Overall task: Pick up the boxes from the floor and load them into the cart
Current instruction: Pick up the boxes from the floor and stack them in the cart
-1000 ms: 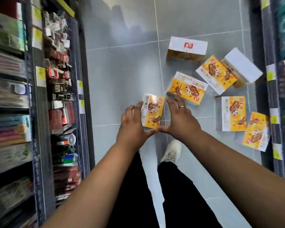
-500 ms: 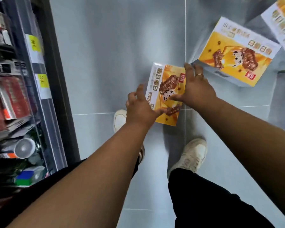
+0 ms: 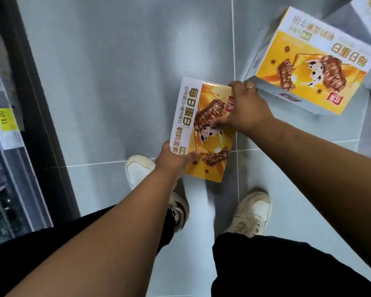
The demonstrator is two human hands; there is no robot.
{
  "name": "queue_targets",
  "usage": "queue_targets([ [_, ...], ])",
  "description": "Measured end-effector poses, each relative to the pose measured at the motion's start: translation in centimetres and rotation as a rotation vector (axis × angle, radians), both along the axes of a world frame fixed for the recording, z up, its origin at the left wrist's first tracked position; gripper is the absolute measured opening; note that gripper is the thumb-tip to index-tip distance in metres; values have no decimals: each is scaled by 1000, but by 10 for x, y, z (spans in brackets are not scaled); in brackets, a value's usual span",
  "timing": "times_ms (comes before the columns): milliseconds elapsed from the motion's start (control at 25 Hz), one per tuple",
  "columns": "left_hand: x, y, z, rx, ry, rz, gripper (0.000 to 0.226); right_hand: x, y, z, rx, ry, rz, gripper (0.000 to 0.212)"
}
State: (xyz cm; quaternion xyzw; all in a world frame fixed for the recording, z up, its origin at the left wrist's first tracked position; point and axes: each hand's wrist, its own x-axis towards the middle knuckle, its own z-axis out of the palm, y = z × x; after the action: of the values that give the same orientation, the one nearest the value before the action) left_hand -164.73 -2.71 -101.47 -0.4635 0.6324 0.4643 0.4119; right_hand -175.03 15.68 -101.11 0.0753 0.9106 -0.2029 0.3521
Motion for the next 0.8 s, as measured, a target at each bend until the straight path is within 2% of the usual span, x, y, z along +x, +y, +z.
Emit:
queue_targets([
  [120, -12, -5, 40, -46, 88, -20, 91, -3, -2, 49, -9, 81, -41, 105],
  [280, -35, -7, 110, -117, 163, -157, 99, -12, 1, 137, -1, 163, -110, 103],
  [400, -56, -3, 198, -153, 220, -216, 98, -25, 5, 220, 19, 211, -131, 104],
  [560, -79, 5, 306, -205, 335, -272, 86, -39, 15, 331, 14, 284, -177, 105],
  [800, -112, 24, 482, -264, 513, -335, 93, -48, 44, 511, -26, 422, -289, 103],
])
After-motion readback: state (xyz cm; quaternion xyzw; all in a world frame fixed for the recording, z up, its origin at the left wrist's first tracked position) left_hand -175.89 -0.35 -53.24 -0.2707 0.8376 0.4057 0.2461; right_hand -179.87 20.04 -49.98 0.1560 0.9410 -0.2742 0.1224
